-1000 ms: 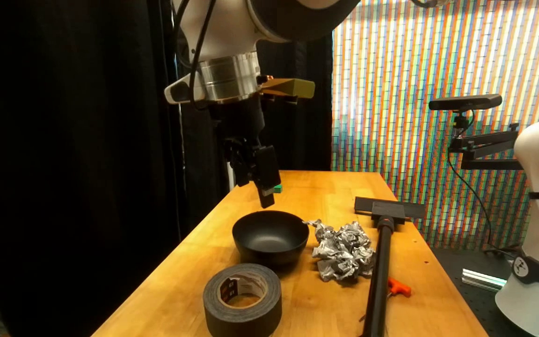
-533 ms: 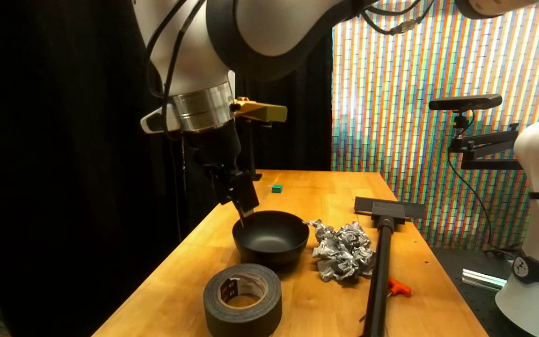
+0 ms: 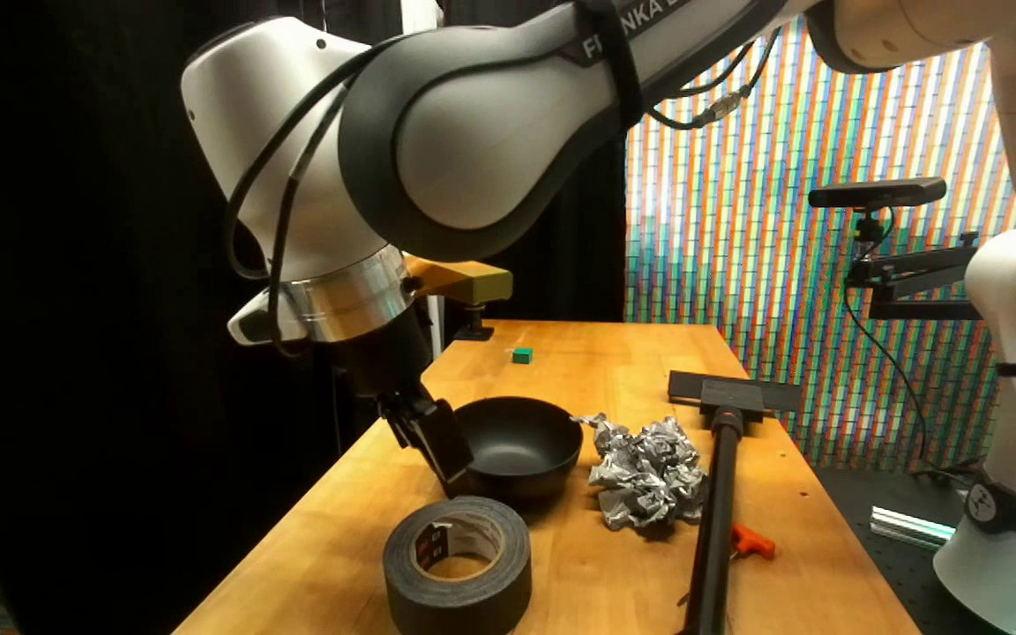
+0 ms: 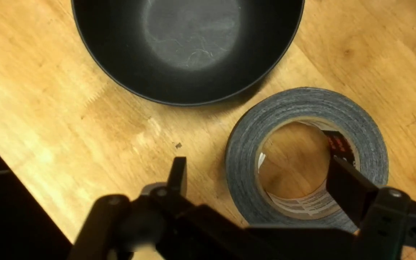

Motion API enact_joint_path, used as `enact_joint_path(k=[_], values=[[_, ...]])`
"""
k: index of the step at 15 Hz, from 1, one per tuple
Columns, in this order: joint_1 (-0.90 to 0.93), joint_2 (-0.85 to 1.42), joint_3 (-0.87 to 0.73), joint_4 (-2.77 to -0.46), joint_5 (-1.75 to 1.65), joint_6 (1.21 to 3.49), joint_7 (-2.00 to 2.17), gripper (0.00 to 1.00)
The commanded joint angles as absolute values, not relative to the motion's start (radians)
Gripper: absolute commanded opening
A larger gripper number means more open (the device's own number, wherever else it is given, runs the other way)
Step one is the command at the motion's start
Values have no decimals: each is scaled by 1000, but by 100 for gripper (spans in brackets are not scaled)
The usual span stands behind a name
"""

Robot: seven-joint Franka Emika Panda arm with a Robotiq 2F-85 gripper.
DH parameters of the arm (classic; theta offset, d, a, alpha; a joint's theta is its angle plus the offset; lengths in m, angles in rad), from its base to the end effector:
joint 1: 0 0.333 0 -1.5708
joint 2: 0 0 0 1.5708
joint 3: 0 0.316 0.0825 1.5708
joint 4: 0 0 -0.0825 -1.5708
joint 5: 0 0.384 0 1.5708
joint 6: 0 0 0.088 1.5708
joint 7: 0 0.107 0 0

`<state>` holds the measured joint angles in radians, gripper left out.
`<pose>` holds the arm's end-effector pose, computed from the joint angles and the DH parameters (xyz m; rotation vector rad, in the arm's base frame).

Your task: Move the seal tape

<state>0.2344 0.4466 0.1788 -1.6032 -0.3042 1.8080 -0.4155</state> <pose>0.6112 0.2262 0.3591 2.6076 1.3035 -0.3395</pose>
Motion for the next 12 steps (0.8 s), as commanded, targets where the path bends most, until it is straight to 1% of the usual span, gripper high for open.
enact_joint_path(k=[1,5,12], values=[[243,477,183,-1566,-318,1775,-413,100],[223,462,179,-1619,-313,1800,-430,100],[221,492,182,-1622,-319,1809,-439,100]])
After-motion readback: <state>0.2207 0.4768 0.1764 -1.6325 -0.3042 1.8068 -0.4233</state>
